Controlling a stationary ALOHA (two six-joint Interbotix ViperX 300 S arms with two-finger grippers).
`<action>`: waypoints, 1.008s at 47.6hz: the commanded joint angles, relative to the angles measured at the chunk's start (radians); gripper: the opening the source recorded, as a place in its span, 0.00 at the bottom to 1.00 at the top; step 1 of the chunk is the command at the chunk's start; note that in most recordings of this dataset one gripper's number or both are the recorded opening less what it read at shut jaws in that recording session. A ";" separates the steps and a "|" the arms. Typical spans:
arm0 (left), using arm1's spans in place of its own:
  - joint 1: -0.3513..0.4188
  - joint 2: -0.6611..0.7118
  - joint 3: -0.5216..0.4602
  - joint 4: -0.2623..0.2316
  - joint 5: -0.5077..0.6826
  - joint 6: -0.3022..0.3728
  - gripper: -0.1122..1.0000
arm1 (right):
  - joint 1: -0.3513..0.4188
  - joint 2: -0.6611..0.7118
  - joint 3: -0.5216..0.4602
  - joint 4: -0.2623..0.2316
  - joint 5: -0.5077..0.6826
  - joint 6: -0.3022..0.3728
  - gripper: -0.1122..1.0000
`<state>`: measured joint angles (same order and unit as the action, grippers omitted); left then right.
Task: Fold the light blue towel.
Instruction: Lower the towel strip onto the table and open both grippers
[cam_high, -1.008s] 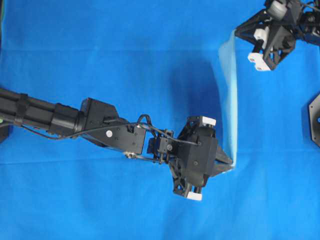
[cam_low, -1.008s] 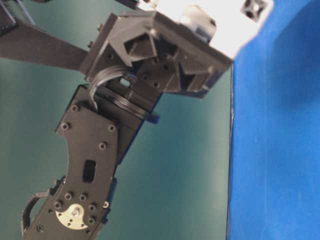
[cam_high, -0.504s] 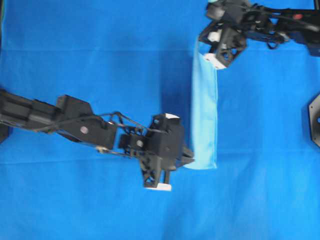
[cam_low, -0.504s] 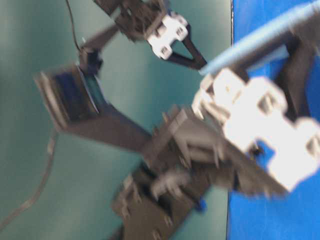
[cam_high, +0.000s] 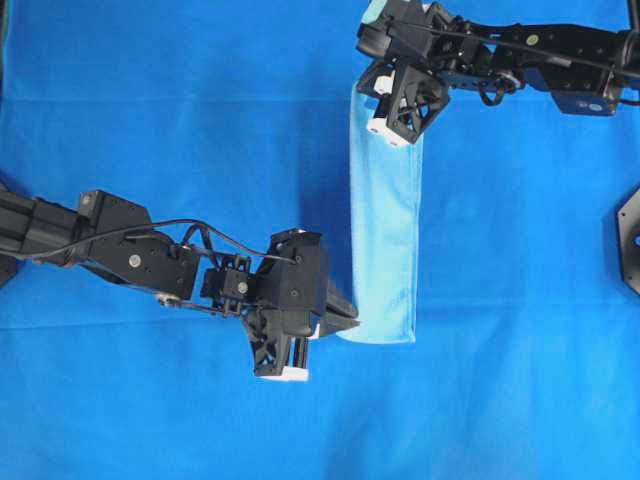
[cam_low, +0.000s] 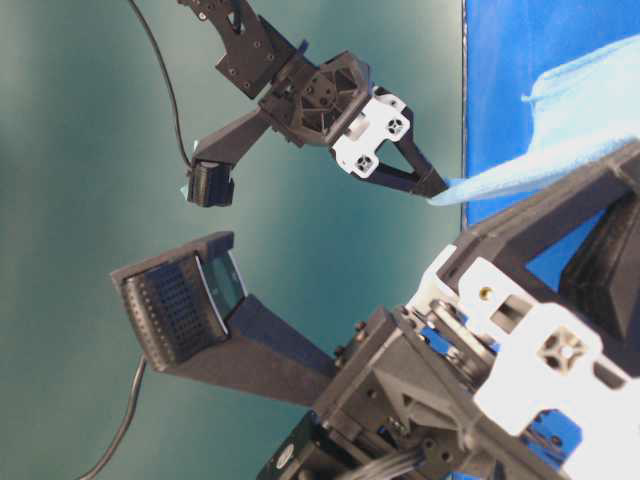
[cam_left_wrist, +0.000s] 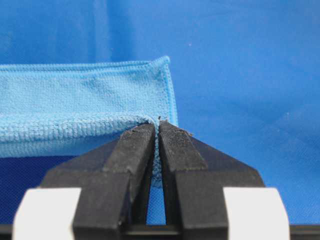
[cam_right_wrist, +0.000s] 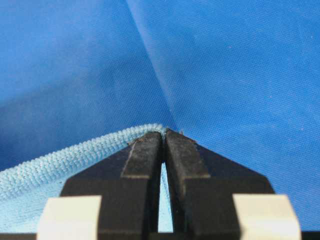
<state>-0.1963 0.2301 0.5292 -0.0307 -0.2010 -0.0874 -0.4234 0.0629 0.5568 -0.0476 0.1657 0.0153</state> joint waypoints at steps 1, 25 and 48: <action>-0.009 -0.025 -0.011 -0.002 -0.011 -0.002 0.12 | 0.000 -0.015 -0.025 -0.006 -0.018 -0.002 0.12; -0.006 -0.058 -0.017 -0.002 0.040 0.014 0.84 | 0.031 -0.005 -0.032 -0.044 -0.028 -0.005 0.69; -0.005 -0.288 0.031 0.000 0.252 0.014 0.86 | 0.081 -0.258 0.054 -0.044 0.044 -0.005 0.64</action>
<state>-0.2010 0.0046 0.5553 -0.0307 0.0476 -0.0736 -0.3528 -0.1166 0.5998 -0.0905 0.2086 0.0092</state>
